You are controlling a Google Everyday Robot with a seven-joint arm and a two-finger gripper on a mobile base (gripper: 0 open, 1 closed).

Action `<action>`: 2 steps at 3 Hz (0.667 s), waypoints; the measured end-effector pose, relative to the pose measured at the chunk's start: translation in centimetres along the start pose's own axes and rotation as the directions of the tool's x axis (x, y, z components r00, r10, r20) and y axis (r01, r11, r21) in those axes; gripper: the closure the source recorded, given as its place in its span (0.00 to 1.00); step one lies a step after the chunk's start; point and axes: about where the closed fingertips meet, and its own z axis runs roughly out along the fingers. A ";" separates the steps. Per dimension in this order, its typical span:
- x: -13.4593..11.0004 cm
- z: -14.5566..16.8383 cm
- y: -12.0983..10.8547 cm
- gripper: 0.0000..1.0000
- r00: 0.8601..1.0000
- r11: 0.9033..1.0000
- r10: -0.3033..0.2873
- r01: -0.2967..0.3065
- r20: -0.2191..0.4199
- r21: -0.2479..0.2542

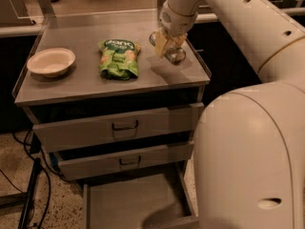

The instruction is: Place redbull can into bottom drawer

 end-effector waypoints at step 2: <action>2.2 -1.8 2.0 1.00 0.999 1.000 0.012 -0.013 0.044 0.022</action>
Offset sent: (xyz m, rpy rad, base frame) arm -0.1044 -0.0028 -0.0114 -0.0168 -0.0116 -0.0325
